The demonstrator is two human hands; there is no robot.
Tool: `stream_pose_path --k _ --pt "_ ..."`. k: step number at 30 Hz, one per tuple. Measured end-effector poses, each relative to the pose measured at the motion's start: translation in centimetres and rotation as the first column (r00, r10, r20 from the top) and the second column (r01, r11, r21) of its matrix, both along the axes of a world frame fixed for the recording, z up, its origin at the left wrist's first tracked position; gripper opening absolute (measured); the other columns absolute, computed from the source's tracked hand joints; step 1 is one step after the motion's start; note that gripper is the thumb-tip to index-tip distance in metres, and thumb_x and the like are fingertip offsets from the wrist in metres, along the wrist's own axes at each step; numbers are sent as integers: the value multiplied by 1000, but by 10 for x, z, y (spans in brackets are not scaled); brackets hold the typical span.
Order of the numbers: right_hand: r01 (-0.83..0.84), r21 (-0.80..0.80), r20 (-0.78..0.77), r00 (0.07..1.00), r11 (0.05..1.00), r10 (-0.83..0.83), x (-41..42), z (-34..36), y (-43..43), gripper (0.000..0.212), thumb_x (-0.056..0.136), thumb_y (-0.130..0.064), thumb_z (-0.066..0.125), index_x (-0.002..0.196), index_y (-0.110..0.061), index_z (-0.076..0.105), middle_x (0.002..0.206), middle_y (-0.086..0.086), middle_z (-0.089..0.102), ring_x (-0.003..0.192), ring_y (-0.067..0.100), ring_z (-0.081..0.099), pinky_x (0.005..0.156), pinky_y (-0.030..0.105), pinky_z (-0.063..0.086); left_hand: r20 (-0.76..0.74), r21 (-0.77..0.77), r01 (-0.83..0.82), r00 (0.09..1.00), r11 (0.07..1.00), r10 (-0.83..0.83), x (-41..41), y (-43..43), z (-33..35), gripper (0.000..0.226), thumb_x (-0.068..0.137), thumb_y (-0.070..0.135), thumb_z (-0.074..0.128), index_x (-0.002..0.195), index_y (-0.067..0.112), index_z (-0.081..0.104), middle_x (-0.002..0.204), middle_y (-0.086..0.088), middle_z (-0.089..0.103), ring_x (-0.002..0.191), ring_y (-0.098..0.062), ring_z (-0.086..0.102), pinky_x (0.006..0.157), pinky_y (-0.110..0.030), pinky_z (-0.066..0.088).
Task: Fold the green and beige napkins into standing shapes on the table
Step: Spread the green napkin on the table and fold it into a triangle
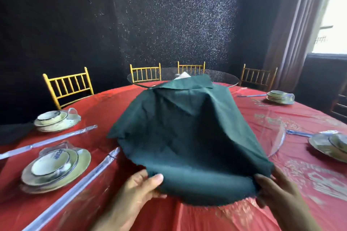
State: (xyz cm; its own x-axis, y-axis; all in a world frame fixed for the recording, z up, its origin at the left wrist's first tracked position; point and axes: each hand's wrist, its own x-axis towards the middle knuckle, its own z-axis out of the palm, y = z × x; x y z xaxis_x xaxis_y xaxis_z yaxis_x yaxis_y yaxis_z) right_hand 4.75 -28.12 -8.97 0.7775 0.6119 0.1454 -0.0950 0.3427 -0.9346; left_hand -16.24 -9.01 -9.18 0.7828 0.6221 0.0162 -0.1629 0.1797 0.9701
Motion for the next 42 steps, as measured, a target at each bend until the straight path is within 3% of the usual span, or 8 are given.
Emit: stream_pose_path --k 5,10,17,21,26,34,38,42 --pt "-61 -78 -295 955 995 35 -16 -18 -25 47 64 -25 68 106 -3 63 85 17 66 49 17 60 46 22 49 -115 -23 225 967 974 -226 -34 -26 -9 71 25 34 94 87 5 75 91 -23 71 69 -28 70 56 -27 54" --pt "113 -261 -83 987 959 -139 -9 -20 -56 26 88 3 50 112 11 47 54 12 48 27 5 37 28 13 27 -235 113 280 940 953 -249 -57 -33 -6 45 56 40 72 77 1 64 77 -19 69 44 -21 60 39 -20 42" --pt "131 -544 44 991 829 -128 -16 -25 -87 10 88 2 55 93 10 50 58 18 50 33 18 45 27 13 28 -135 781 -126 923 611 362 -62 15 -40 33 58 56 45 86 53 61 85 14 67 85 2 60 76 -14 43" --pt "190 -494 23 978 849 -205 -4 -22 -79 37 86 3 58 119 -6 44 63 15 46 31 13 41 26 13 30 -469 861 317 795 397 384 -49 22 -50 113 47 90 13 142 30 31 151 10 22 142 -6 17 112 -18 12" --pt "352 -599 266 935 719 -237 22 -28 -101 37 81 17 53 112 -3 53 41 12 50 23 12 36 26 11 25 -569 821 498 669 279 478 -57 16 -48 147 20 91 -29 144 33 25 154 13 18 141 -1 12 110 -24 13" --pt "759 -610 791 601 229 116 24 -45 -112 51 71 -25 77 117 -12 58 110 22 58 98 38 58 77 39 47 -551 800 458 817 389 171 -65 8 -29 69 36 97 40 102 75 41 125 44 26 125 19 23 103 -5 14" --pt "916 -105 989 54 386 140 12 -47 -92 44 61 -35 74 100 -16 65 113 23 54 98 41 49 78 45 42 -575 752 534 818 386 -12 -52 -18 -25 59 39 85 54 95 80 38 127 39 33 122 25 20 102 3 13" --pt "775 -247 964 135 582 230 5 -33 -49 45 73 -52 41 89 -23 72 109 13 65 96 34 59 78 41 52 -612 771 592 791 234 17 -43 -29 -33 55 39 81 56 91 72 40 117 38 29 116 21 14 96 3 5"
